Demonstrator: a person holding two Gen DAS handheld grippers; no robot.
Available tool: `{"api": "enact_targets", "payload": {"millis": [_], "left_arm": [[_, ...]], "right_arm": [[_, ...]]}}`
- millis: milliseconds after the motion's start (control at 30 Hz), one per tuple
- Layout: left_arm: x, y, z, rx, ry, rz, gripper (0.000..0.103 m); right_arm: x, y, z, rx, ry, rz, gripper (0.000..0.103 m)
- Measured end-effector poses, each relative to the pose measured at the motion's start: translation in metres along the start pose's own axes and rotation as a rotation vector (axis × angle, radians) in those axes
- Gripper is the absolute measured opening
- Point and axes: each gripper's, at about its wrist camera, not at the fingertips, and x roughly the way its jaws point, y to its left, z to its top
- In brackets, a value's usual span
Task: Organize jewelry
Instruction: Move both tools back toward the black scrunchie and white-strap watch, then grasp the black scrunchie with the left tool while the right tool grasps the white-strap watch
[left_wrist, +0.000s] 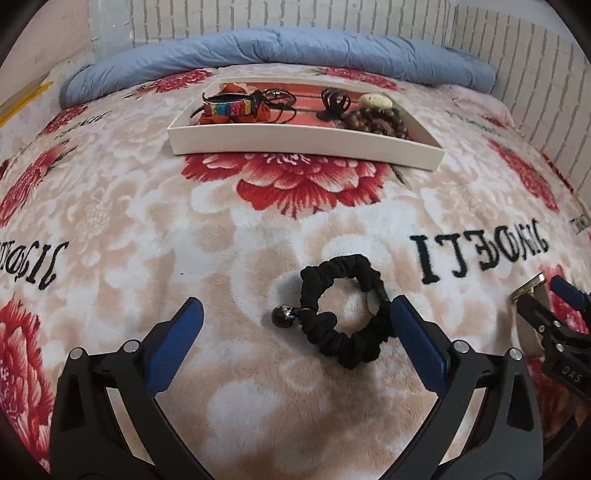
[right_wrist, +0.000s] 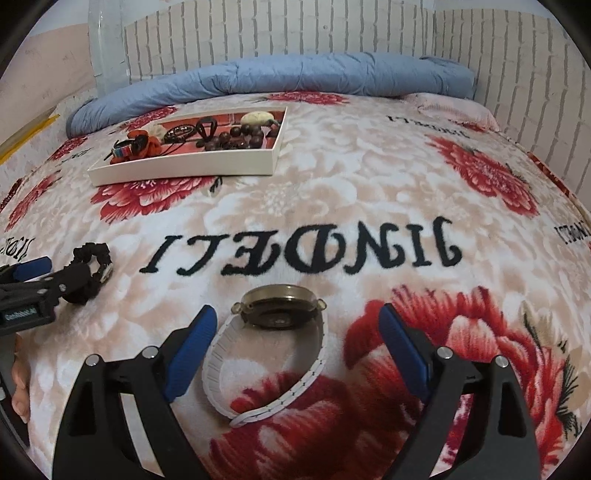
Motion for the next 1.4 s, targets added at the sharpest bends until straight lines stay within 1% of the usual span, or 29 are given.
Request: {"api": "enact_targets", "payload": {"millis": [67, 233, 367, 567, 667, 800, 867, 900, 933, 967, 1000, 1033, 1067, 1133, 1200, 1267, 1300, 1400], "left_arm": [[0.002, -0.004, 0.001, 0.012, -0.001, 0.012, 0.098], [0.010, -0.011, 0.003, 0.043, 0.016, 0.013, 0.098], [0.019, -0.014, 0.005, 0.061, 0.048, 0.011, 0.098], [0.024, -0.010, 0.007, 0.044, 0.060, -0.026, 0.098], [0.022, -0.008, 0.007, 0.033, 0.051, -0.046, 0.096], [0.018, -0.006, 0.007, 0.027, 0.038, -0.065, 0.089], [0.017, -0.008, 0.007, 0.040, 0.036, -0.075, 0.083], [0.016, -0.010, 0.007, 0.053, 0.035, -0.086, 0.076], [0.015, -0.011, 0.006, 0.064, 0.035, -0.091, 0.072], [0.014, -0.014, 0.006, 0.080, 0.034, -0.084, 0.071], [0.014, -0.017, 0.005, 0.092, 0.033, -0.081, 0.068], [0.013, -0.018, 0.005, 0.100, 0.032, -0.080, 0.066], [0.012, -0.019, 0.004, 0.108, 0.032, -0.082, 0.065], [0.011, -0.019, 0.004, 0.112, 0.032, -0.087, 0.060], [0.010, -0.018, 0.004, 0.110, 0.029, -0.093, 0.057], [0.008, -0.017, 0.003, 0.107, 0.023, -0.096, 0.050], [0.007, -0.017, 0.003, 0.107, 0.020, -0.100, 0.044], [0.006, -0.018, 0.002, 0.113, 0.020, -0.108, 0.037]], "right_arm": [[0.003, -0.001, 0.000, 0.008, 0.012, 0.010, 0.087], [0.009, 0.001, 0.000, 0.002, 0.032, 0.015, 0.087], [0.012, 0.002, 0.000, 0.004, 0.043, 0.016, 0.087], [0.013, 0.001, 0.000, 0.005, 0.043, 0.016, 0.087], [0.013, 0.001, 0.000, 0.005, 0.040, 0.017, 0.086], [0.013, 0.002, 0.000, 0.002, 0.046, 0.024, 0.081], [0.012, 0.003, 0.000, 0.003, 0.048, 0.032, 0.074], [0.012, 0.003, 0.000, 0.005, 0.050, 0.038, 0.072], [0.011, 0.004, 0.000, 0.006, 0.053, 0.044, 0.068], [0.011, 0.004, 0.001, 0.008, 0.055, 0.050, 0.063], [0.011, 0.004, 0.001, 0.012, 0.059, 0.057, 0.061], [0.011, 0.004, 0.001, 0.020, 0.064, 0.063, 0.056], [0.011, 0.004, 0.001, 0.026, 0.065, 0.067, 0.054], [0.011, 0.005, 0.000, 0.036, 0.066, 0.057, 0.052], [0.011, 0.004, 0.000, 0.040, 0.068, 0.051, 0.050], [0.010, 0.004, 0.000, 0.038, 0.067, 0.049, 0.050], [0.010, 0.004, 0.000, 0.038, 0.064, 0.049, 0.050], [0.009, 0.003, 0.000, 0.036, 0.055, 0.046, 0.049]]}}
